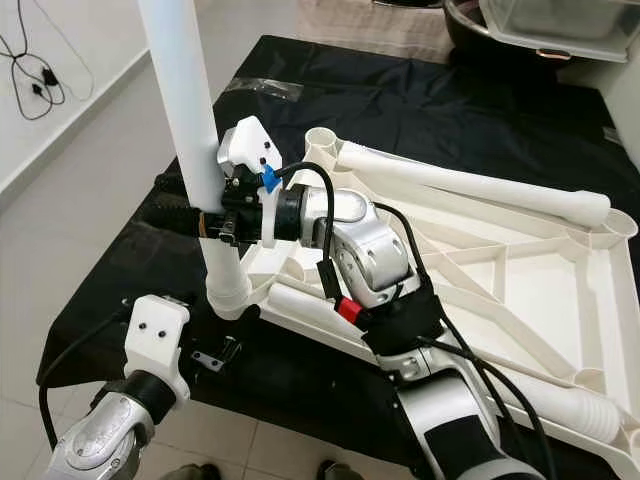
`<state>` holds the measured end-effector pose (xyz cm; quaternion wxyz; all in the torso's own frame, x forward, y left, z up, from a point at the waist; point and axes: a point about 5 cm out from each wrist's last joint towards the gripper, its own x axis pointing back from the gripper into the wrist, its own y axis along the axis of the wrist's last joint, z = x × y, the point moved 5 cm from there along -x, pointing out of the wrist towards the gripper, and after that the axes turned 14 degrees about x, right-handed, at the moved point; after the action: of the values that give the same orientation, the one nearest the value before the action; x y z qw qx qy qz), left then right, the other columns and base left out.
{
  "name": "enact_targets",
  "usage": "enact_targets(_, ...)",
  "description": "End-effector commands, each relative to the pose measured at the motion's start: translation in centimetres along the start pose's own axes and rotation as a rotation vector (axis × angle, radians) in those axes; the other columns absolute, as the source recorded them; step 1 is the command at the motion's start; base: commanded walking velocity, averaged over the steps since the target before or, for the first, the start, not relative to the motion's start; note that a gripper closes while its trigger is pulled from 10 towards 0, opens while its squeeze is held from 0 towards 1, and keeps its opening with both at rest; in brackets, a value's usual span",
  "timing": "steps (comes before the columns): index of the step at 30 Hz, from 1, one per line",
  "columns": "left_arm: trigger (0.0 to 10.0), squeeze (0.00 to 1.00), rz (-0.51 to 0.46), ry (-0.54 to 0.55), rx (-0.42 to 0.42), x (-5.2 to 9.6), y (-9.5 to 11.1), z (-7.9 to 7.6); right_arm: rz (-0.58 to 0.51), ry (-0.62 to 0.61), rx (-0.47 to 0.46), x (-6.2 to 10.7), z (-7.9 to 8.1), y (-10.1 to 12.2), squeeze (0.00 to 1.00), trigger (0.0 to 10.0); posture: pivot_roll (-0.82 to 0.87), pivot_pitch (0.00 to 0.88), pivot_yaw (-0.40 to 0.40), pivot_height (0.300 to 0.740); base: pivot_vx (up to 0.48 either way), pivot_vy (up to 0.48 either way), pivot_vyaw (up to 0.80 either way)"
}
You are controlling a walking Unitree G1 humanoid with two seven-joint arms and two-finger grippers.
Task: Building children table
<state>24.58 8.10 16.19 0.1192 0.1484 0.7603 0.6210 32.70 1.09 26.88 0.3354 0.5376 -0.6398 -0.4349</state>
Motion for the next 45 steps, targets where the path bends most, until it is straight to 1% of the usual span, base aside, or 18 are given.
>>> enact_targets(1, 10.0, 0.00, 0.028, 0.007, -0.001, 0.1, -0.8, 0.1, 0.215, -0.068, -0.177, 1.1, 1.0, -6.5, 0.00, 10.0, 0.08, 0.222, -0.052, 0.740, 0.000, 0.000, 0.00)
enact_targets(6, 10.0, 0.00, 0.026, 0.009, -0.002, 0.1, -0.8, 0.1, 0.214, -0.109, -0.183, 0.9, 0.8, -6.4, 0.00, 10.0, 0.08, 0.221, -0.053, 0.740, 0.000, 0.000, 0.00)
enact_targets(10, 10.0, 0.00, 0.023, 0.008, -0.002, 0.1, -0.8, 0.0, 0.223, -0.174, -0.180, 0.8, 0.5, -6.4, 0.00, 10.0, 0.08, 0.219, -0.054, 0.740, 0.000, 0.000, 0.00)
enact_targets(17, 10.0, 0.00, 0.024, 0.010, 0.000, 0.1, -0.8, 0.1, 0.201, -0.222, -0.178, 0.9, 0.3, -5.8, 0.00, 10.0, 0.08, 0.227, -0.056, 0.740, 0.000, 0.000, 0.00)
enact_targets(24, 10.0, 0.00, 0.026, 0.007, -0.002, 0.0, -0.8, 0.2, 0.178, -0.198, -0.156, 1.2, 1.3, -5.1, 0.00, 10.0, 0.08, 0.229, -0.053, 0.740, 0.000, 0.000, 0.00)
enact_targets(26, 10.0, 0.00, 0.026, 0.005, -0.004, 0.0, -0.8, 0.3, 0.167, -0.162, -0.140, 1.2, 2.0, -4.9, 0.00, 10.0, 0.08, 0.234, -0.051, 0.740, 0.000, 0.000, 0.00)
enact_targets(27, 10.0, 0.00, 0.026, 0.005, -0.005, -0.1, -0.8, 0.3, 0.165, -0.132, -0.117, 1.1, 2.5, -4.8, 0.00, 10.0, 0.08, 0.233, -0.050, 0.740, 0.000, 0.000, 0.00)
enact_targets(30, 10.0, 0.00, 0.026, 0.004, -0.006, -0.1, -0.8, 0.3, 0.164, -0.111, -0.100, 1.0, 2.9, -4.7, 0.00, 10.0, 0.08, 0.233, -0.050, 0.740, 0.000, 0.000, 0.00)
enact_targets(31, 10.0, 0.00, 0.026, 0.004, -0.006, -0.1, -0.8, 0.3, 0.167, -0.095, -0.085, 0.9, 3.2, -4.7, 0.00, 10.0, 0.08, 0.237, -0.051, 0.740, 0.000, 0.000, 0.00)
enact_targets(35, 10.0, 0.00, 0.026, 0.007, -0.006, -0.1, -0.8, 0.3, 0.175, -0.060, -0.034, 0.7, 3.8, -4.6, 0.00, 10.0, 0.08, 0.239, -0.050, 0.740, 0.000, 0.000, 0.00)
enact_targets(39, 10.0, 0.00, 0.026, 0.006, -0.005, -0.1, -0.8, 0.3, 0.181, -0.041, -0.020, 0.6, 4.1, -4.6, 0.00, 10.0, 0.08, 0.240, -0.051, 0.740, 0.000, 0.000, 0.00)
enact_targets(41, 10.0, 0.00, 0.026, 0.006, -0.005, -0.1, -0.8, 0.3, 0.196, -0.045, 0.000, 0.4, 4.0, -4.9, 0.00, 10.0, 0.08, 0.241, -0.050, 0.740, 0.000, 0.000, 0.00)
enact_targets(45, 10.0, 0.00, 0.024, 0.006, -0.004, -0.1, -0.8, 0.3, 0.209, -0.035, 0.010, 0.2, 4.0, -5.1, 0.00, 10.0, 0.08, 0.242, -0.052, 0.740, 0.000, 0.000, 0.00)
